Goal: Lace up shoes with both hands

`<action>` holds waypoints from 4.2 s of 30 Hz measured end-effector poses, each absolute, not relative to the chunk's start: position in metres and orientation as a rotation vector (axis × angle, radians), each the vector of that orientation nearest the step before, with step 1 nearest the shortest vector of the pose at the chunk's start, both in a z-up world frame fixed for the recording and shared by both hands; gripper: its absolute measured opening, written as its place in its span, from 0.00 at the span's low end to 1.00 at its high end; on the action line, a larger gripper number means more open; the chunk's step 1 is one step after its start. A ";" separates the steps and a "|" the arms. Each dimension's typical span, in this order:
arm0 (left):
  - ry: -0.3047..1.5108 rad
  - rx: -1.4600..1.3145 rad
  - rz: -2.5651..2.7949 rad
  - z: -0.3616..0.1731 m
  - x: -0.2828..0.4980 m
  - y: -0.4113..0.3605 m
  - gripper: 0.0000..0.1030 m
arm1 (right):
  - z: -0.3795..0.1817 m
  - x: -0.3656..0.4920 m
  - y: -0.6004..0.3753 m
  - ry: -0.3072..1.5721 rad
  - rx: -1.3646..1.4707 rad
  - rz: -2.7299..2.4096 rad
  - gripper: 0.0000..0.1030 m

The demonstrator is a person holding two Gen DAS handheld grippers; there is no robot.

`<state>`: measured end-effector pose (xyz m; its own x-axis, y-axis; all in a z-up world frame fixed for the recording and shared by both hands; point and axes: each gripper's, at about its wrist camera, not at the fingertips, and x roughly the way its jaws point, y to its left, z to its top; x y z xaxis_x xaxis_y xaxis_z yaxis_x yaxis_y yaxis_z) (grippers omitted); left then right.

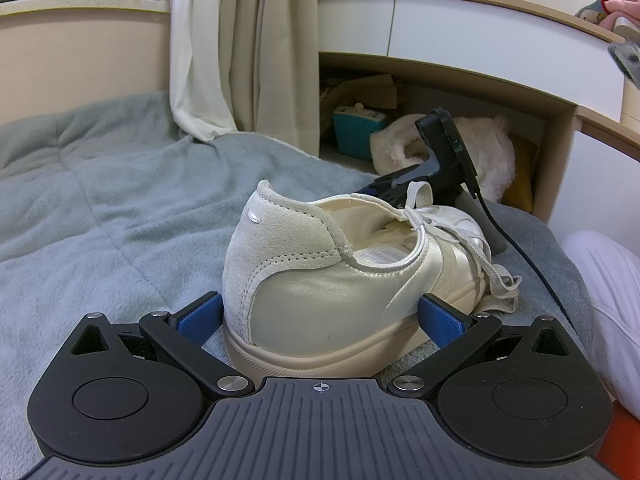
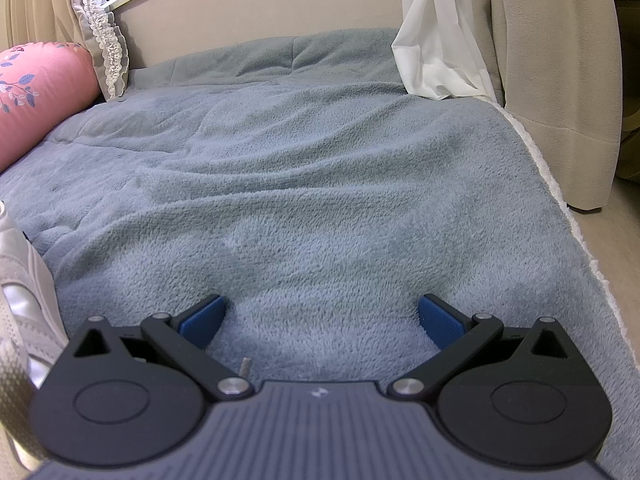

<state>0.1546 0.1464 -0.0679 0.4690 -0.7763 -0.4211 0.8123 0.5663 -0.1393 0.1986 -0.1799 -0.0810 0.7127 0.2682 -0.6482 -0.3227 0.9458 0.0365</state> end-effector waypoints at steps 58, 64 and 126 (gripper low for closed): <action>0.472 0.084 -0.976 -0.067 0.156 0.147 1.00 | -0.082 0.199 -0.180 0.705 -0.081 0.328 1.00; 0.499 0.050 -0.988 -0.069 0.162 0.149 1.00 | -0.081 0.199 -0.178 0.706 -0.081 0.328 1.00; 0.543 -0.001 -1.009 -0.071 0.169 0.152 1.00 | -0.082 0.199 -0.180 0.706 -0.081 0.328 1.00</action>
